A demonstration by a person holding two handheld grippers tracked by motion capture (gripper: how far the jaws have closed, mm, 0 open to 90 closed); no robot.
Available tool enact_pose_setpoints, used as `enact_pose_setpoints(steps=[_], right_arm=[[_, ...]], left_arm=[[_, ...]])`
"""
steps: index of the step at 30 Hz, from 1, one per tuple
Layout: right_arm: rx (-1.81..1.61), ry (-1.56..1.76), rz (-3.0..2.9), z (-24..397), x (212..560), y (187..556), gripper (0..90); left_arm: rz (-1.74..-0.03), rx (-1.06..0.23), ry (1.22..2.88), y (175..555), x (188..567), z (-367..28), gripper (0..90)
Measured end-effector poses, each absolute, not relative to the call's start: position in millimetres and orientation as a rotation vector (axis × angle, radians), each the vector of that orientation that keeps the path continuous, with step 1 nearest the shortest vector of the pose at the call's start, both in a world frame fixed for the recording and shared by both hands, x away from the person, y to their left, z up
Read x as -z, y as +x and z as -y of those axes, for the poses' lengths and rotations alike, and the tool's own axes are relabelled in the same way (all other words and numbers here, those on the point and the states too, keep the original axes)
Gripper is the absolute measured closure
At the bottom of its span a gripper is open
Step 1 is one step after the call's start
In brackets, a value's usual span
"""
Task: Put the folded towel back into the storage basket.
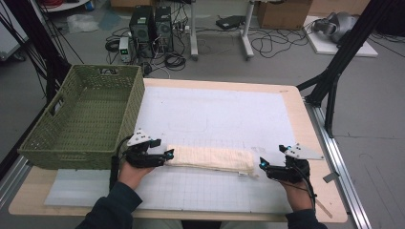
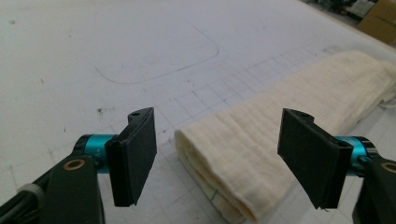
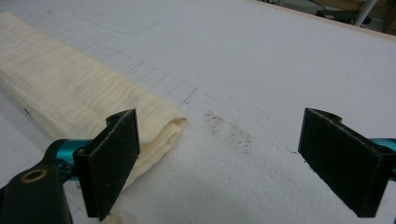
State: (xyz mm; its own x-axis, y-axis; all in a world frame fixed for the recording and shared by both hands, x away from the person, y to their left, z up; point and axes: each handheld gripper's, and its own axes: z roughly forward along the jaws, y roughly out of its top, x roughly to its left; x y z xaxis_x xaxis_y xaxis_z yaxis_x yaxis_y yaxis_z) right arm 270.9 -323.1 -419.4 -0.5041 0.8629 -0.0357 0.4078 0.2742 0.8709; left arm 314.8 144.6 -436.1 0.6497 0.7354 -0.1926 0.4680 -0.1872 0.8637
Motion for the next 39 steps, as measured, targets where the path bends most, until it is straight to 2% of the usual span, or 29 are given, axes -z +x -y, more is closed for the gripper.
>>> enact_pose_setpoints(steps=[13,24,32,34,36,39], right_arm=[[-1.137,1.099,-2.103,312.6,422.2,275.8,12.0],[-1.143,1.063,-2.145,302.5,423.8,282.1,12.0],[-1.142,1.073,-2.150,303.9,425.1,281.3,12.1],[-1.142,1.071,-2.151,304.0,425.2,281.5,12.1],[-1.139,1.071,-2.152,303.9,425.3,281.6,12.1],[-1.140,1.074,-2.159,303.6,425.5,281.6,12.1]], left_arm=[[-1.005,-0.307,1.966,312.3,444.8,-141.1,38.6],[-0.964,-0.342,2.042,305.1,449.9,-124.4,40.7],[-0.943,-0.354,2.056,301.3,449.8,-117.6,46.7],[-0.922,-0.339,2.057,300.9,449.5,-117.7,51.5],[-0.892,-0.323,2.057,299.2,449.4,-115.5,65.5],[-0.874,-0.341,2.057,297.6,448.4,-113.4,72.9]])
